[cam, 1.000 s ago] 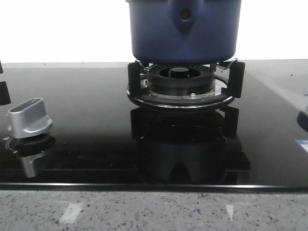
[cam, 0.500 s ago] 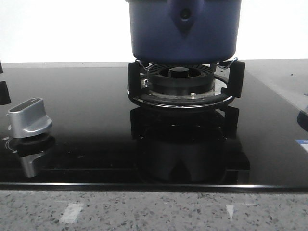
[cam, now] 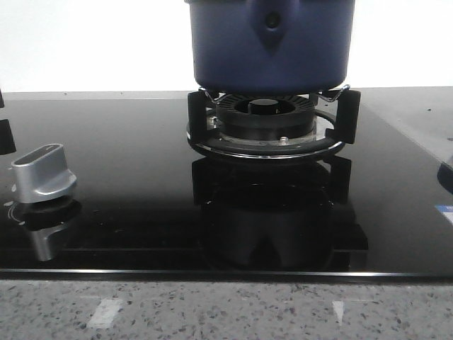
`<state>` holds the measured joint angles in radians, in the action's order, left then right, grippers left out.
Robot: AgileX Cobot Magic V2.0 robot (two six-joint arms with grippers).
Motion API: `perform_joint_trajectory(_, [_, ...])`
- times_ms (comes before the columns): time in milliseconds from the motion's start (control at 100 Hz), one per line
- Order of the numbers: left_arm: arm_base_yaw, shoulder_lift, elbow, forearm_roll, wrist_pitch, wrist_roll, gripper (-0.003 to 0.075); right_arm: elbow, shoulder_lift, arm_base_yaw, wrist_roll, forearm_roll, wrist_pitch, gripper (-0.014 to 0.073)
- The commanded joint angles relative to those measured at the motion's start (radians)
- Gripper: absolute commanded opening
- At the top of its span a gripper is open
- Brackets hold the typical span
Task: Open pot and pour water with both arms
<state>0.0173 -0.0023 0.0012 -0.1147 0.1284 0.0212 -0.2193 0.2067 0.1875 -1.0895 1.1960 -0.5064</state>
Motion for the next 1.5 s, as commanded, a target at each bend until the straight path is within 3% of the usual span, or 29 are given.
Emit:
perform_joint_trajectory(0, [-0.002, -0.029, 0.031, -0.004, -0.074, 0.011, -0.0020, -0.026, 0.007, -0.003, -0.009, 0.038, 0.065, -0.0056])
perform_joint_trajectory(140, [-0.002, -0.029, 0.031, -0.004, -0.074, 0.011, -0.0020, -0.026, 0.009, -0.003, -0.004, -0.003, 0.149, -0.0056])
perform_joint_trajectory(220, [-0.002, -0.029, 0.031, -0.004, -0.074, 0.011, -0.0020, -0.026, 0.009, -0.003, 0.117, -0.112, 0.238, -0.0056])
perform_joint_trajectory(290, [-0.002, -0.029, 0.031, -0.004, -0.074, 0.011, -0.0020, -0.026, 0.009, -0.003, 0.353, -0.358, 0.313, -0.0056])
perform_joint_trajectory(410, [-0.002, -0.029, 0.031, -0.004, -0.074, 0.011, -0.0020, -0.021, 0.009, -0.003, 0.872, -0.976, 0.409, -0.0056])
perform_joint_trajectory(450, [-0.002, -0.029, 0.031, -0.004, -0.074, 0.011, -0.0020, -0.013, 0.009, -0.003, 1.016, -1.105, 0.432, -0.0056])
perform_joint_trajectory(510, [-0.002, -0.029, 0.031, -0.004, -0.074, 0.011, -0.0020, 0.007, 0.004, -0.003, 1.111, -1.216, 0.472, -0.0056])
perform_joint_trajectory(940, [-0.002, -0.029, 0.031, -0.004, -0.074, 0.011, -0.0020, 0.257, -0.234, -0.024, 1.121, -1.225, 0.506, -0.0056])
perform_joint_trajectory(1490, [-0.002, -0.029, 0.031, -0.004, -0.074, 0.011, -0.0020, 0.256, -0.236, -0.026, 1.134, -1.262, 0.439, -0.0056])
